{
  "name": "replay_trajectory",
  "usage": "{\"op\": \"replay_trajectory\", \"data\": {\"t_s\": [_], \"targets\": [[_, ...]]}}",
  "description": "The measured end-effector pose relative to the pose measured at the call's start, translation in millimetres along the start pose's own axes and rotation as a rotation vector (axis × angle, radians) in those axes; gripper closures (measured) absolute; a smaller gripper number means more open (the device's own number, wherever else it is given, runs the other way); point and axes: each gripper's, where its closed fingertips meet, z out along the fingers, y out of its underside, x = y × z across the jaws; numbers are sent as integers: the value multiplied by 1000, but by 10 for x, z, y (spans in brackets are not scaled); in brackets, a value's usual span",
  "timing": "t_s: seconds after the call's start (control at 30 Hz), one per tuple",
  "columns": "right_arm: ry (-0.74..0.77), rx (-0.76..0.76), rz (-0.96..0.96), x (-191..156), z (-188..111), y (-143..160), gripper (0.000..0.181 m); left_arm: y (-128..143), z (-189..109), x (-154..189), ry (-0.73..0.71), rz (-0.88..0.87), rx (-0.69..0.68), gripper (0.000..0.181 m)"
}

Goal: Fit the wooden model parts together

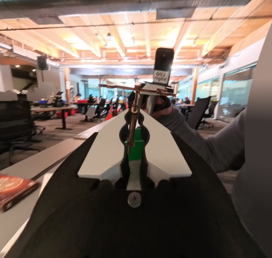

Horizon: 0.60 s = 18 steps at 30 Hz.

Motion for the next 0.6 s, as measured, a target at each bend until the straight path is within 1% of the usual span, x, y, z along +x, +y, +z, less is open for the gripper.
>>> {"op": "replay_trajectory", "data": {"t_s": [0.03,0.07,0.1,0.13,0.17,0.2,0.23,0.27,0.3,0.33,0.37,0.43,0.47,0.5,0.6], "targets": [[38,-75,27,69,-69,248,181,98,-41,-51,-43,18,-45,175],[63,-124,80,116,-135,498,181,216,-86,-100,-81,28,-96,175],[67,-105,153,120,-182,667,181,359,-127,-124,-99,19,-156,174],[50,-29,237,87,-214,742,181,509,-159,-120,-99,1,-213,175],[33,76,314,55,-244,753,181,643,-183,-123,-107,-12,-253,175],[27,178,378,43,-280,750,181,743,-189,-108,-106,-22,-263,174],[23,241,426,34,-314,775,181,817,-172,-56,-79,-46,-256,174],[21,262,454,24,-341,838,181,892,-146,-23,-63,-83,-254,174],[41,232,460,36,-364,968,181,971,-127,-18,-64,-104,-259,174],[74,149,445,53,-386,1183,181,1050,-121,-28,-76,-104,-271,174],[95,33,432,47,-414,1452,181,1128,-130,-50,-95,-94,-288,174],[69,-204,459,-53,-481,1973,181,1237,-155,-70,-111,-92,-312,174],[47,-268,470,-108,-505,2119,181,1290,-167,-70,-110,-98,-330,174],[31,-277,464,-140,-508,2152,181,1349,-173,-63,-102,-103,-353,174],[39,-111,423,-97,-478,1840,181,1526,-181,-41,-87,-79,-431,174]]}}
